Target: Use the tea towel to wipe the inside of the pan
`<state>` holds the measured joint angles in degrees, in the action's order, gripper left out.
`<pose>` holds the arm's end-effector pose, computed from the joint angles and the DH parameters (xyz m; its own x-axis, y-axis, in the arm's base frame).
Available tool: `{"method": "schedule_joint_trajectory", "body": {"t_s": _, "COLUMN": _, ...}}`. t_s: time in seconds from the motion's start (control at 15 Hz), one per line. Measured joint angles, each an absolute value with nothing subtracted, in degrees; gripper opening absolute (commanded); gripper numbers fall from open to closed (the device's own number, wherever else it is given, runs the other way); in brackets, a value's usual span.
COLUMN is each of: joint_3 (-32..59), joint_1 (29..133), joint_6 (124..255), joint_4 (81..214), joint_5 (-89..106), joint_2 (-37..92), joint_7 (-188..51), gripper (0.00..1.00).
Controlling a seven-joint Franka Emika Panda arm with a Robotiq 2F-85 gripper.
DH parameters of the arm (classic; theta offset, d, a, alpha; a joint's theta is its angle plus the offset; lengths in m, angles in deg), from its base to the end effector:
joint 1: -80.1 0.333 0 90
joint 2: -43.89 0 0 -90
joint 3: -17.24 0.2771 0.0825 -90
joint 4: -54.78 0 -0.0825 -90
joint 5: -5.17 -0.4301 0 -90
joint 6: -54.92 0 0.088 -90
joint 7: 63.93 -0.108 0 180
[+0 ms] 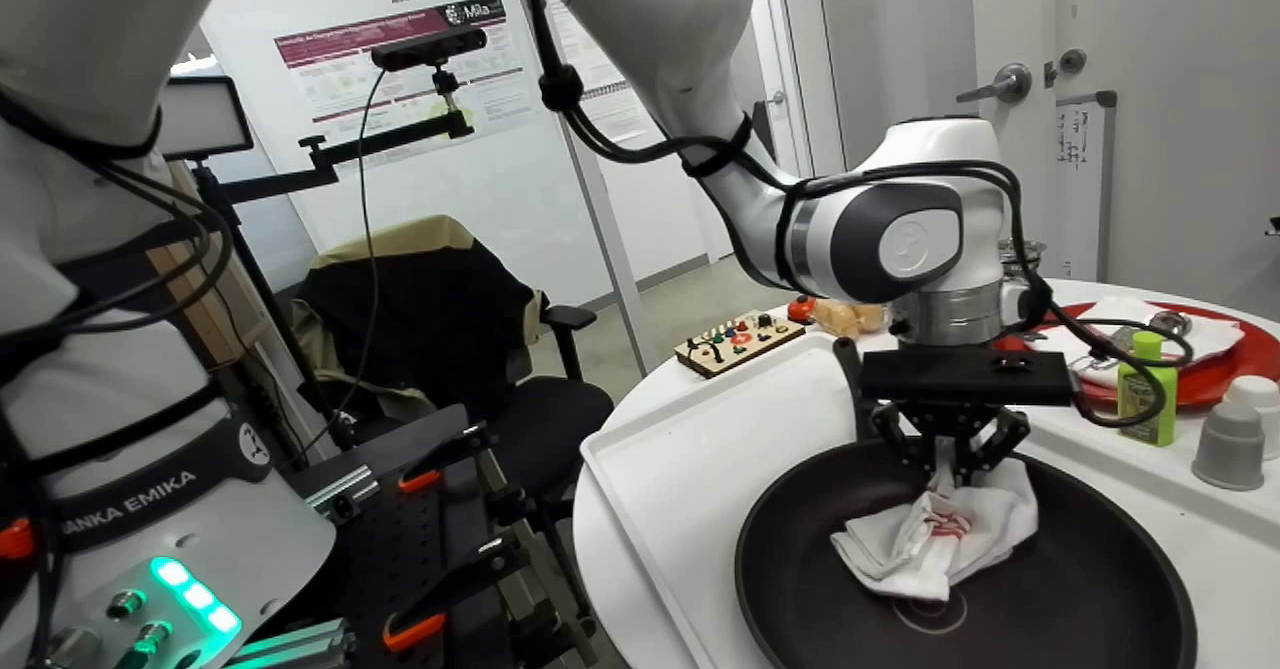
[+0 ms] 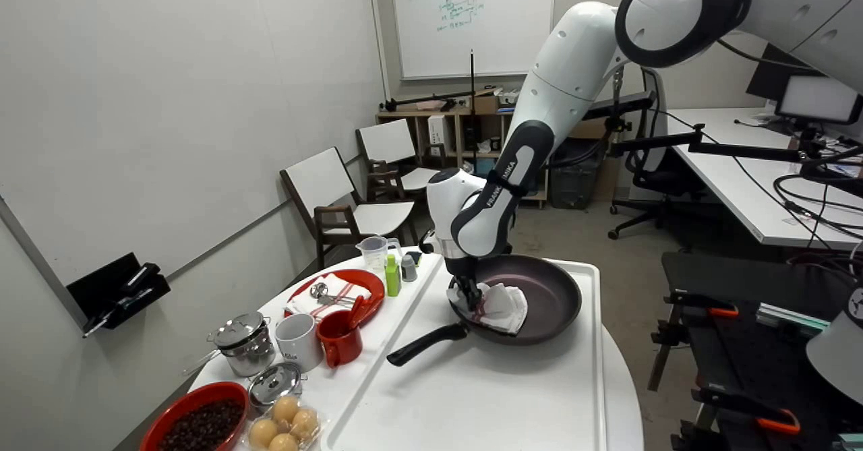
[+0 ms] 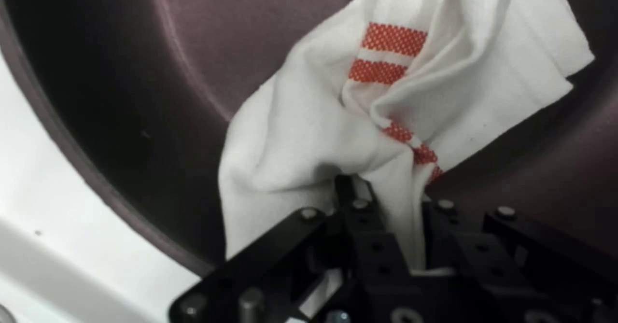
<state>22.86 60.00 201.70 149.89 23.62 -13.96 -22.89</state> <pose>0.6067 -0.1486 -0.0491 0.7583 0.6407 -0.1204 0.6436 -0.7651 -0.0182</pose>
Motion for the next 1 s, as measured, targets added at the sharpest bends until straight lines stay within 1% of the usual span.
{"method": "schedule_joint_trajectory", "body": {"t_s": 0.27, "joint_3": 25.44, "joint_1": 60.01, "joint_6": 200.33, "joint_4": 153.44, "joint_5": 23.09, "joint_2": -12.43, "joint_7": -14.21, "gripper": 0.07}}
{"method": "schedule_joint_trajectory", "body": {"t_s": 0.47, "joint_3": 25.48, "joint_1": 60.96, "joint_6": 194.09, "joint_4": 153.82, "joint_5": 22.44, "joint_2": -11.90, "joint_7": -10.22, "gripper": 0.07}}
{"method": "schedule_joint_trajectory", "body": {"t_s": 1.0, "joint_3": 14.00, "joint_1": 69.97, "joint_6": 177.67, "joint_4": 150.54, "joint_5": 23.29, "joint_2": -13.88, "joint_7": -16.29, "gripper": 0.07}}
